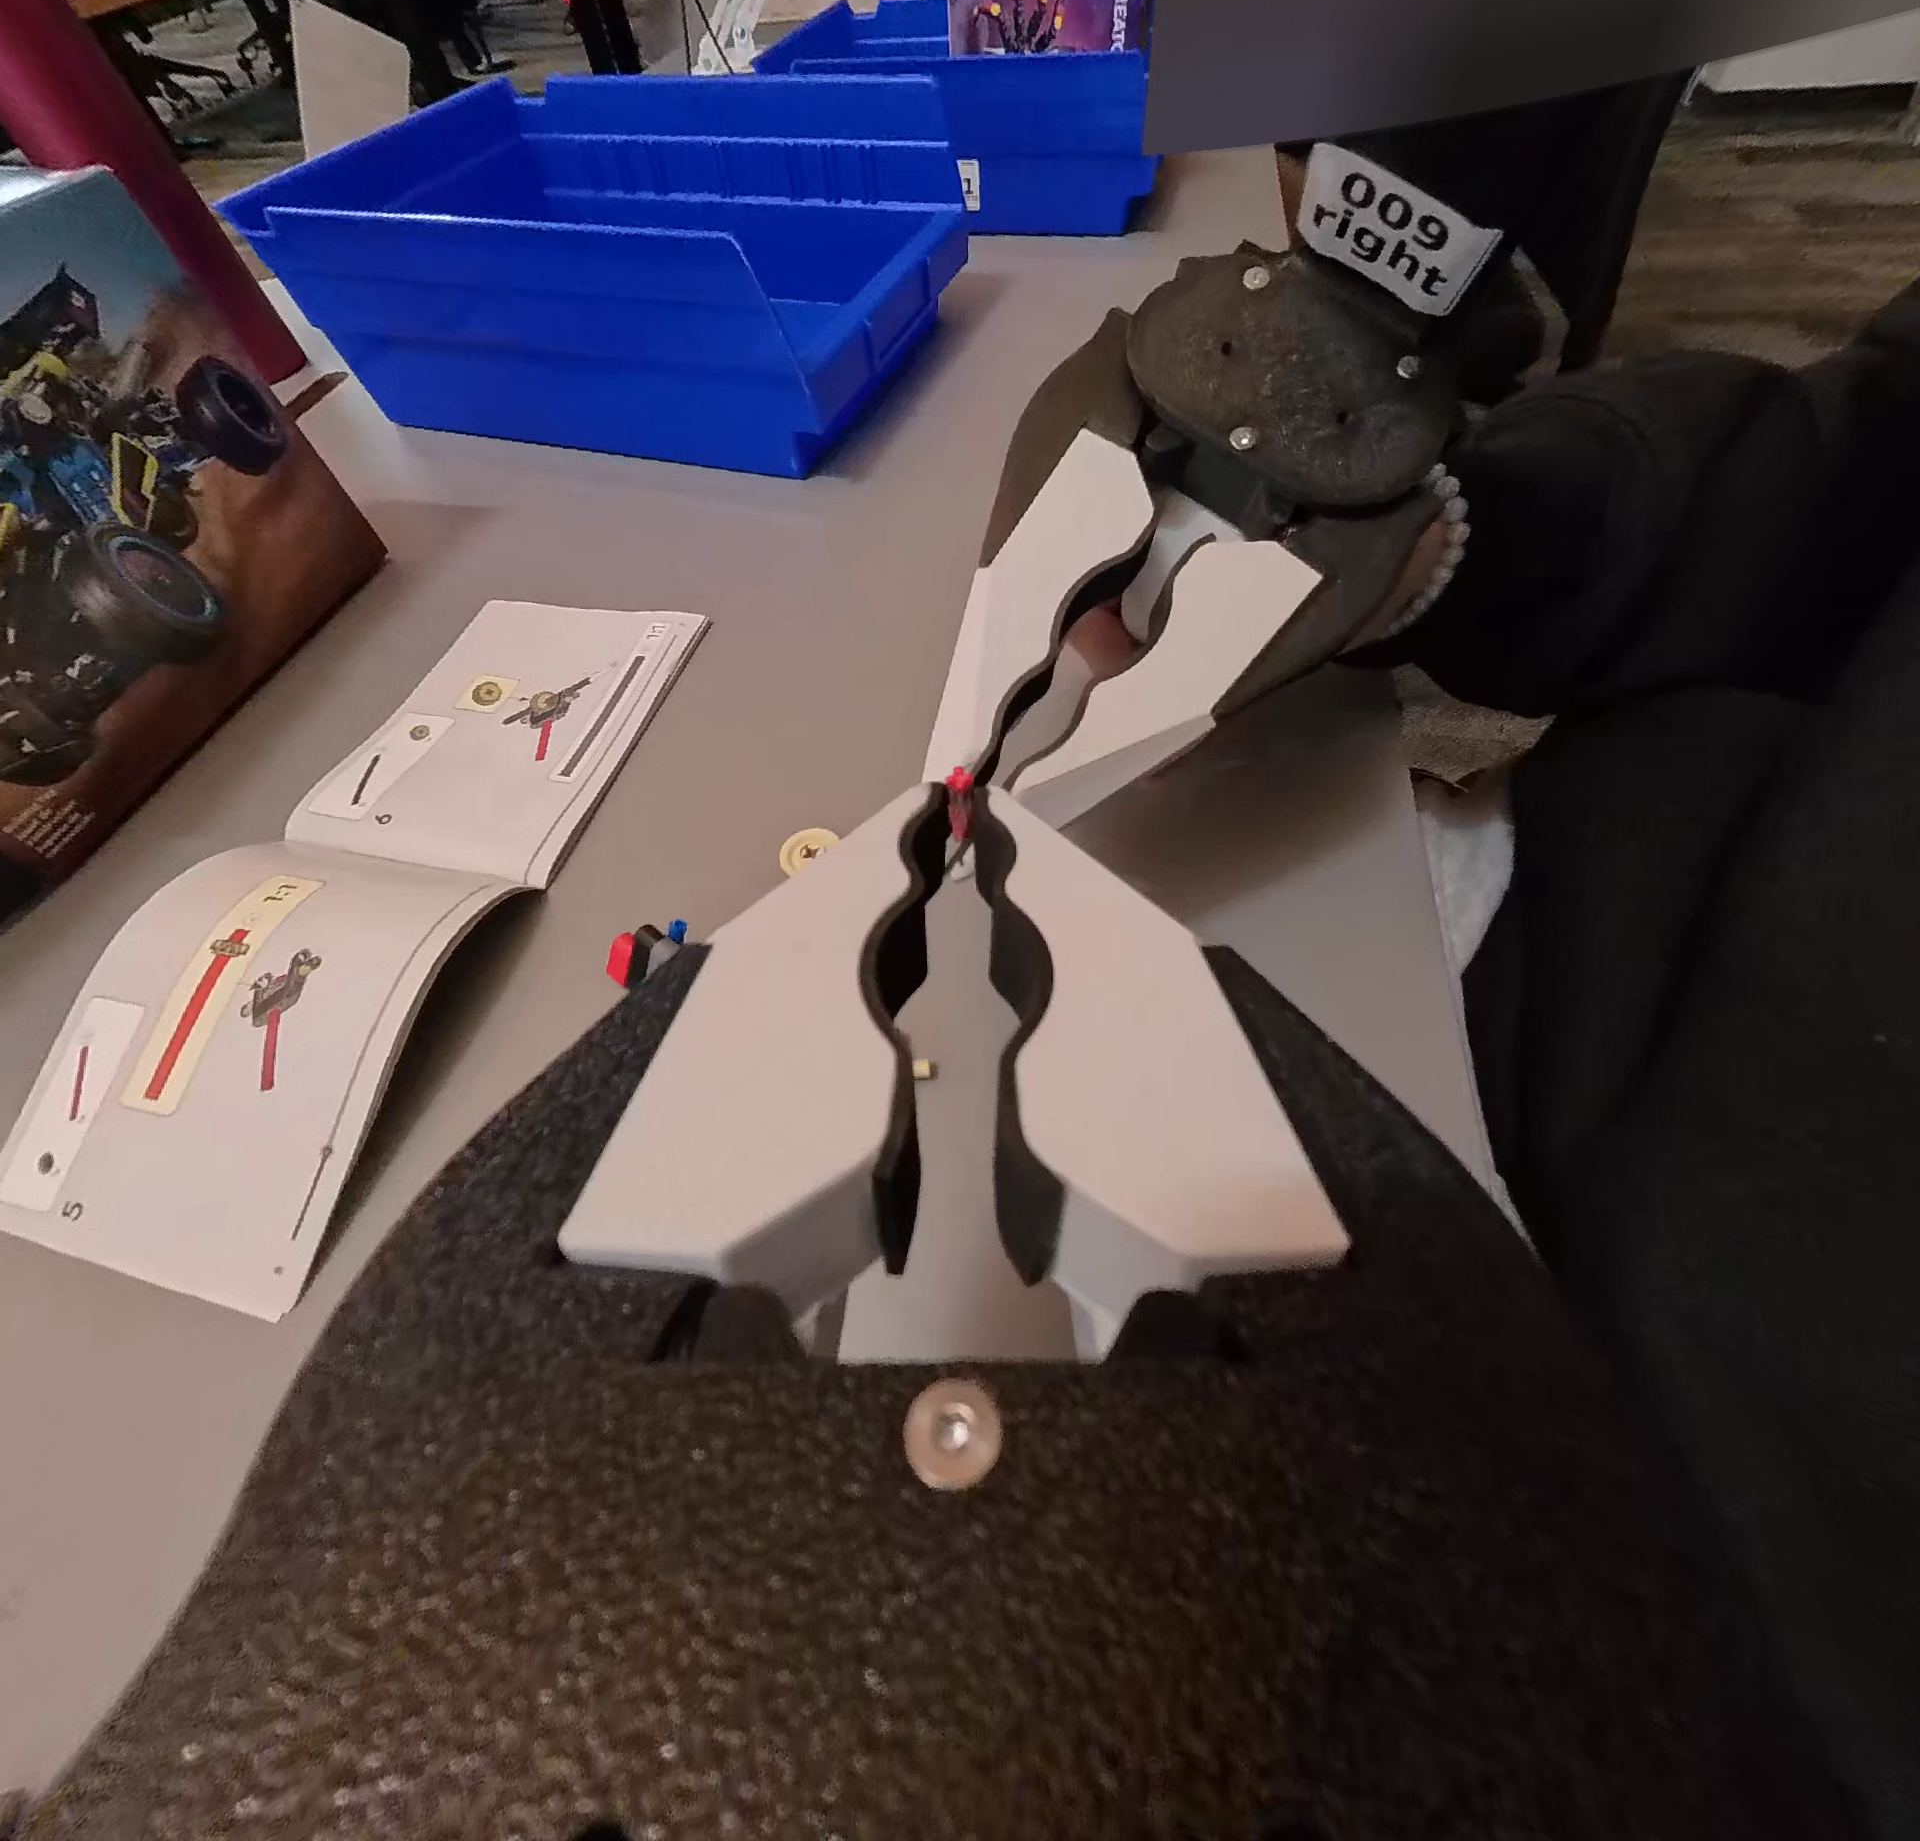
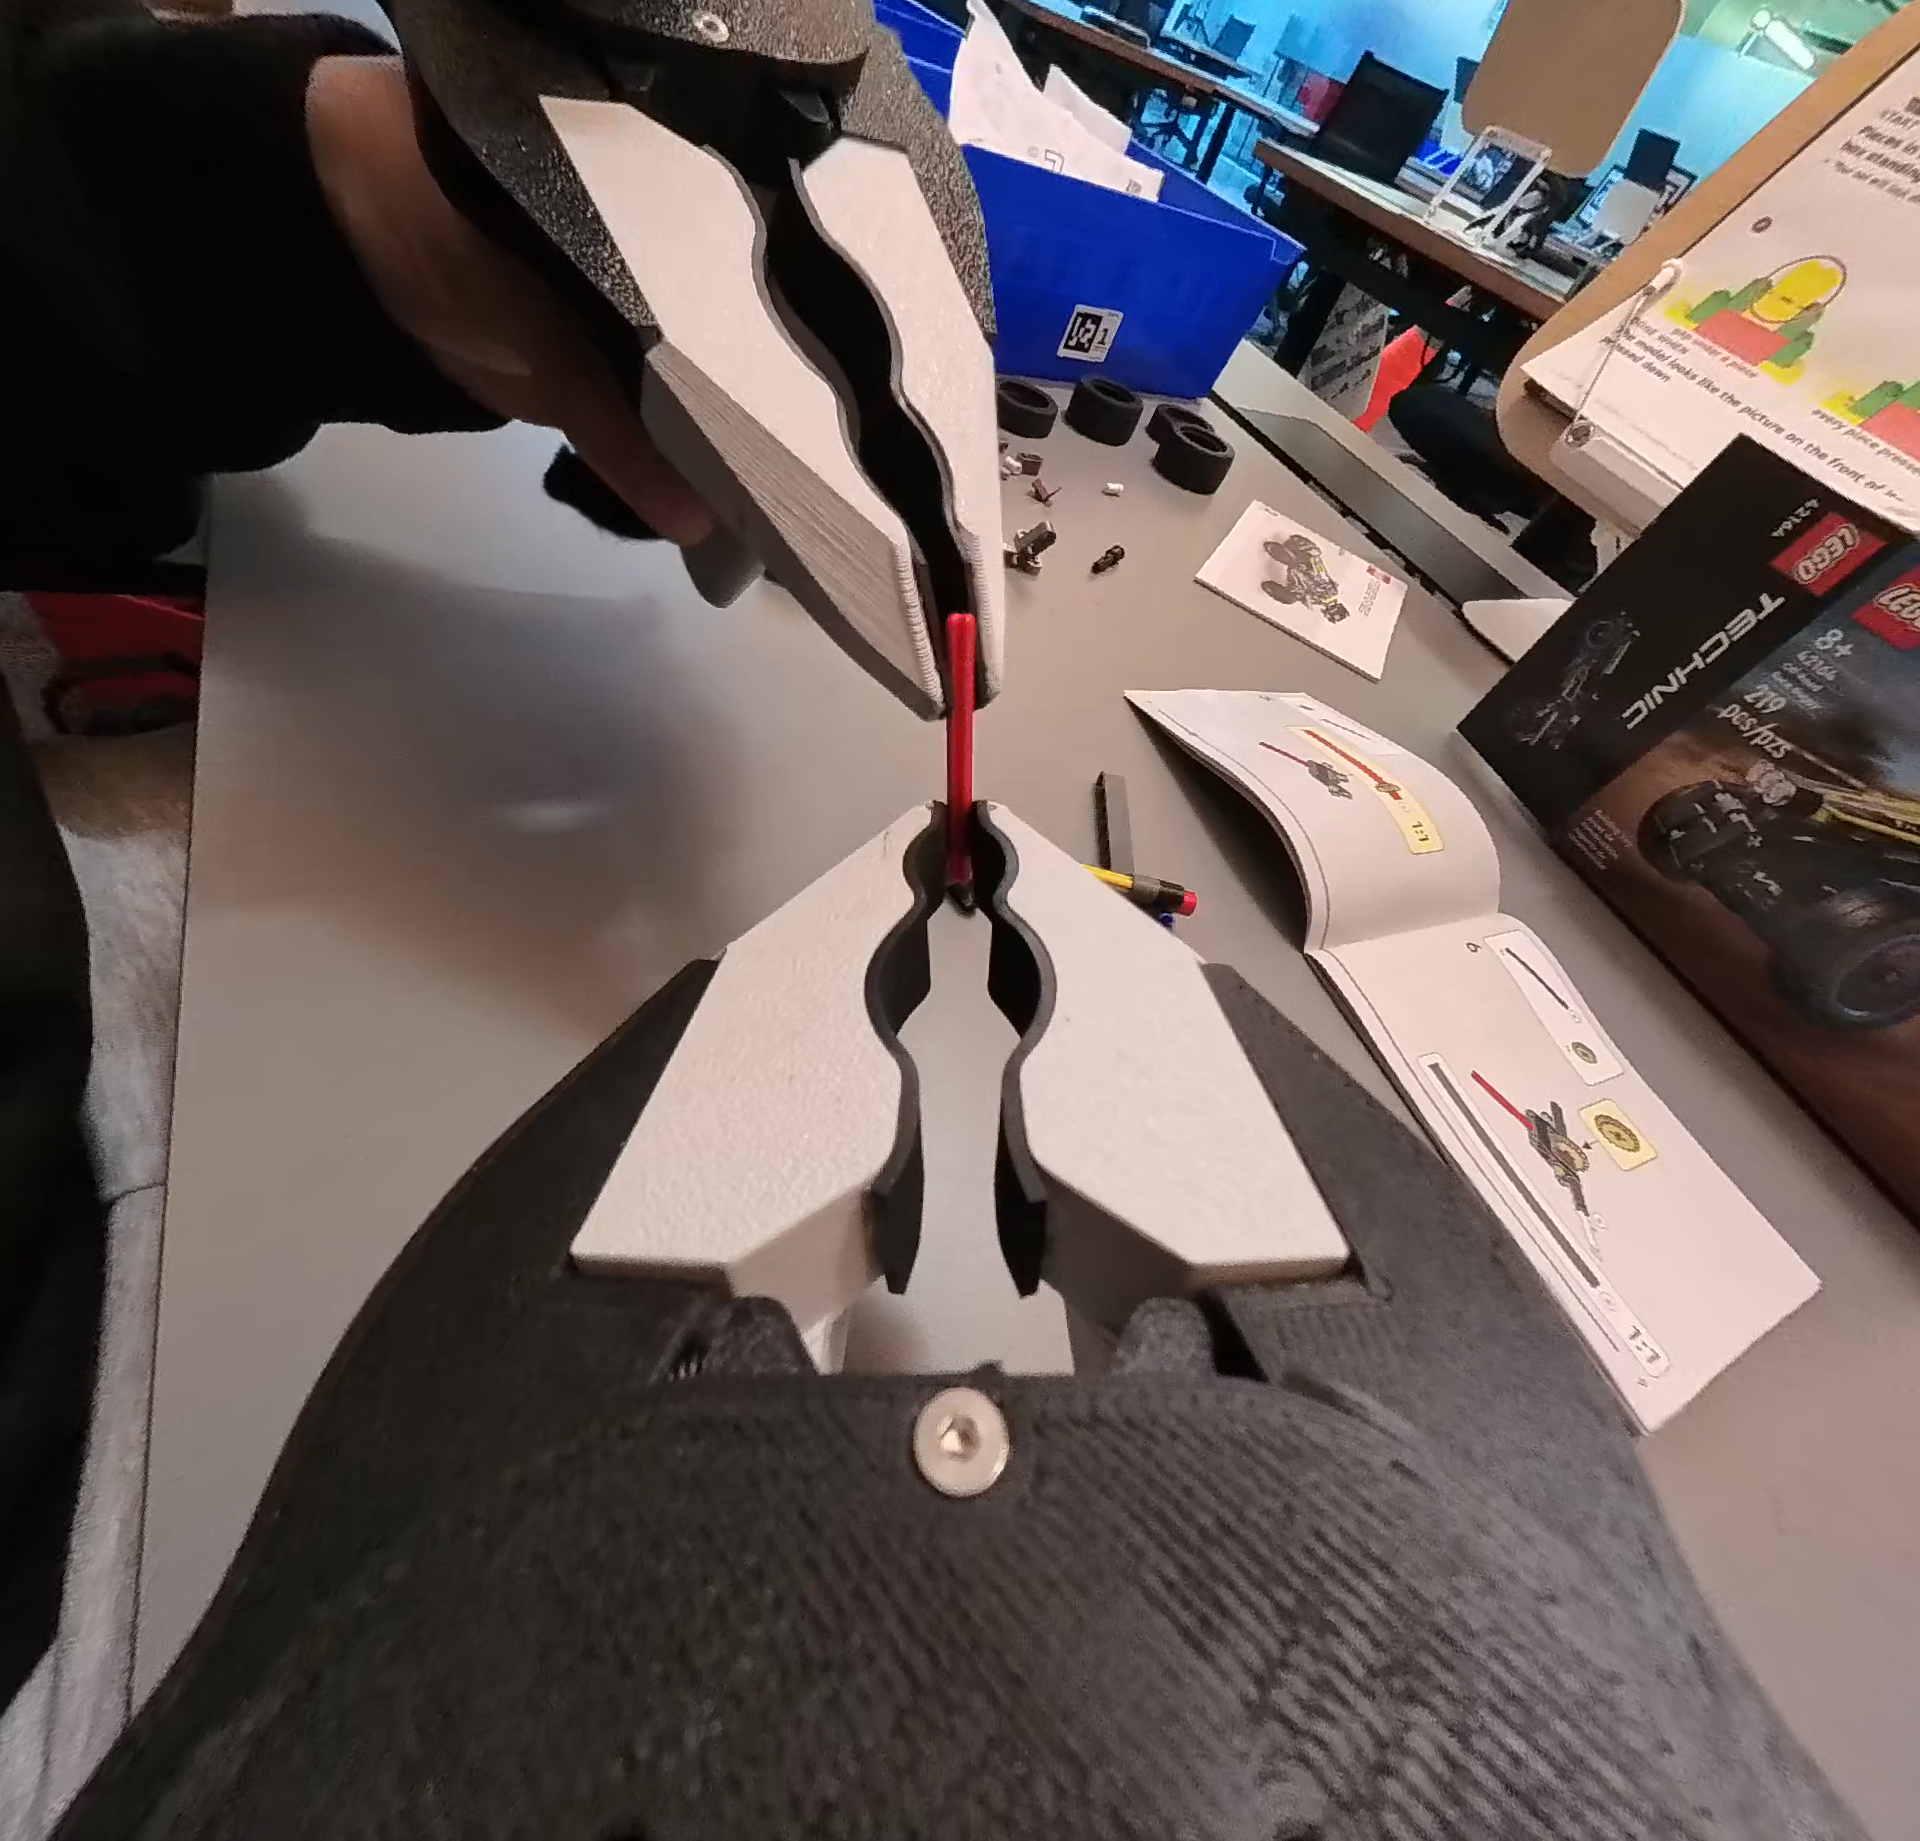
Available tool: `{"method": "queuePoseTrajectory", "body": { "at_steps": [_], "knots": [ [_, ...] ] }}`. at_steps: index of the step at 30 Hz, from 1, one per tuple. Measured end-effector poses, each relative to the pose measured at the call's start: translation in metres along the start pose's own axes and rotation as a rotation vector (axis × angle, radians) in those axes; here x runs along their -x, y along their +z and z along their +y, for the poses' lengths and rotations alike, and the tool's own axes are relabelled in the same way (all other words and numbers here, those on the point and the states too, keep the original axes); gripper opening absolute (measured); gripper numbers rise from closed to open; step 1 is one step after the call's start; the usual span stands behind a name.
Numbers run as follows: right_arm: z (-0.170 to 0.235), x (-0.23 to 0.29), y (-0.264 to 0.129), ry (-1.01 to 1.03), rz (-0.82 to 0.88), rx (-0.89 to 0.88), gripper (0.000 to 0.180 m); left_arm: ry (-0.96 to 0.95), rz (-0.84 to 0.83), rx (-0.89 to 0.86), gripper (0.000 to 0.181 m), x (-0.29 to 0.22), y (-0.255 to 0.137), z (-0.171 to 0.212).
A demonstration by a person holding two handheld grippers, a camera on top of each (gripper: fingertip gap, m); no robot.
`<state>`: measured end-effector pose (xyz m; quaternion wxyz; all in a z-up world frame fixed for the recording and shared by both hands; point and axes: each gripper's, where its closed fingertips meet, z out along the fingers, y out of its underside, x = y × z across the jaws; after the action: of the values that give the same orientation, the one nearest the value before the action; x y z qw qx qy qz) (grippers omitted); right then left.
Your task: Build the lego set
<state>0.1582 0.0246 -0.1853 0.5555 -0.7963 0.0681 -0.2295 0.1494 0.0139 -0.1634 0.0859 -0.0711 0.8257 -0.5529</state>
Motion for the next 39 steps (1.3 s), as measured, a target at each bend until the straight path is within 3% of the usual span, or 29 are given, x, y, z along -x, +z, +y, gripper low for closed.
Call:
{"method": "queuePoseTrajectory", "body": {
  "at_steps": [6, 9, 11, 19, 31, 39],
  "knots": [
    [0.005, 0.007, 0.000, -0.023, -0.051, 0.023, 0.002, 0.017, 0.034, 0.042, 0.002, -0.004, 0.003, 0.006],
    [0.019, 0.019, -0.011, 0.034, -0.193, 0.112, 0.030, 0.012, 0.095, 0.076, 0.002, -0.009, 0.005, 0.017],
    [0.029, 0.025, -0.019, 0.095, -0.266, 0.151, 0.039, 0.013, 0.139, 0.092, 0.002, -0.014, 0.009, 0.024],
    [0.063, 0.038, -0.016, 0.043, -0.321, 0.352, 0.029, 0.036, 0.268, 0.165, 0.002, -0.027, 0.024, 0.046],
    [0.064, 0.040, -0.015, 0.061, -0.346, 0.364, 0.011, 0.129, 0.288, 0.274, 0.002, -0.031, 0.030, 0.047],
    [0.065, 0.040, -0.015, 0.080, -0.360, 0.367, 0.010, 0.229, 0.428, 0.346, 0.002, -0.030, 0.031, 0.048]
  ]
}}
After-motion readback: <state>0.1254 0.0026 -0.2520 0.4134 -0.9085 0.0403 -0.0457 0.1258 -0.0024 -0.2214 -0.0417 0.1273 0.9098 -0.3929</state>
